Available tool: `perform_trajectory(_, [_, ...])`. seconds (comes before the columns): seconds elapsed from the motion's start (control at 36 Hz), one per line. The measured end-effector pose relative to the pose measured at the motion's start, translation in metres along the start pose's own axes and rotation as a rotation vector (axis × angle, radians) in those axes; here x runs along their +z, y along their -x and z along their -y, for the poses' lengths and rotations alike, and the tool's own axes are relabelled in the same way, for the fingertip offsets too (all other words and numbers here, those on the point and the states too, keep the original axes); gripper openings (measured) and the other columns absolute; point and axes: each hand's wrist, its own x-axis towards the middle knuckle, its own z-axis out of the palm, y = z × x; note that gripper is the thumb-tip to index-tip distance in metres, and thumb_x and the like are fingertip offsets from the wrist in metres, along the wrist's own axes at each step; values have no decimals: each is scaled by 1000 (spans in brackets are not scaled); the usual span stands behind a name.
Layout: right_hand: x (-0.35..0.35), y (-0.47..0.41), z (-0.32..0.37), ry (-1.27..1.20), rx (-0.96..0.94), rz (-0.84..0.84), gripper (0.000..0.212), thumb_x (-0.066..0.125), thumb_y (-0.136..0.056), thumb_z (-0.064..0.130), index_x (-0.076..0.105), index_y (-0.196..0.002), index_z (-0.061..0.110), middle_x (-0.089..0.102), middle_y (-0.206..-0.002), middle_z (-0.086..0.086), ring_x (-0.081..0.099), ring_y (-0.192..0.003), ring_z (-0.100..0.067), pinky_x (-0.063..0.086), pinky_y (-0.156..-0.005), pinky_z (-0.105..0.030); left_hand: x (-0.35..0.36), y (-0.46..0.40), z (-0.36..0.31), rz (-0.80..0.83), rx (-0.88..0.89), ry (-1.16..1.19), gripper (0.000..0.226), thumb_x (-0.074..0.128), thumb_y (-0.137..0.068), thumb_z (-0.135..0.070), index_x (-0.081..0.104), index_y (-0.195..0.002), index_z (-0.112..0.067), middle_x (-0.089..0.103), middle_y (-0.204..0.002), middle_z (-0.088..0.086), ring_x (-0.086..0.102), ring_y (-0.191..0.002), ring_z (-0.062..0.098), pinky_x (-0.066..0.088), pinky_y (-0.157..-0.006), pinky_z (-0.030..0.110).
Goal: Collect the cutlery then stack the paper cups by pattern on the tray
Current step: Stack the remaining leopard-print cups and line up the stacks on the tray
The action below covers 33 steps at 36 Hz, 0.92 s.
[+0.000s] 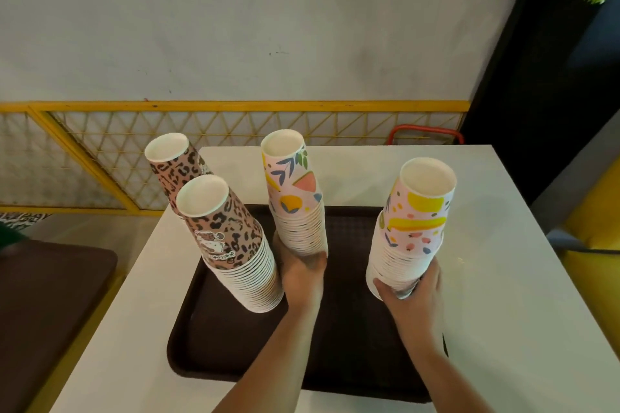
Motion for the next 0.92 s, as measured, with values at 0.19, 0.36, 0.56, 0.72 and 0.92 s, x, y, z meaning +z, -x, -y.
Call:
perform_trajectory(0.19, [6,-35,5,16,-11,-6,76,84,-61,11,44,-126,10,56,-115,-5,56,-107,-26,39,-80,-26,11,-21,1,38,51,16,90,84,-65,-13,34,-140,-6,49,-136,10,45,-130,24,32,-100,20])
perform_trajectory(0.36, [14,-60,2,30,-19,-1,83,83,-64,15,39,-134,11,52,-128,-10,51,-117,-29,40,-86,-28,20,-31,-6,119,23,117,91,84,-63,-11,34,-139,-17,51,-135,3,48,-128,21,41,-105,34])
perform_trajectory(0.56, [18,-76,-3,14,-39,16,84,82,-65,18,37,-136,15,51,-130,-8,51,-117,-27,47,-92,-42,29,-35,-13,184,35,139,91,86,-63,-13,36,-138,-19,52,-133,0,48,-127,18,43,-103,31])
perform_trajectory(0.72, [19,-84,-5,15,-42,25,83,81,-65,17,38,-136,15,52,-131,-7,52,-118,-26,46,-93,-40,34,-36,-16,203,81,141,86,86,-63,-15,39,-135,-19,55,-128,-2,52,-122,14,45,-98,26])
perform_trajectory(0.92, [20,-87,-15,95,-98,38,82,79,-68,24,37,-137,15,51,-131,-8,51,-117,-26,46,-88,-35,38,-39,-18,228,103,142,83,86,-63,-11,40,-131,-18,56,-123,-5,53,-118,12,41,-71,-2])
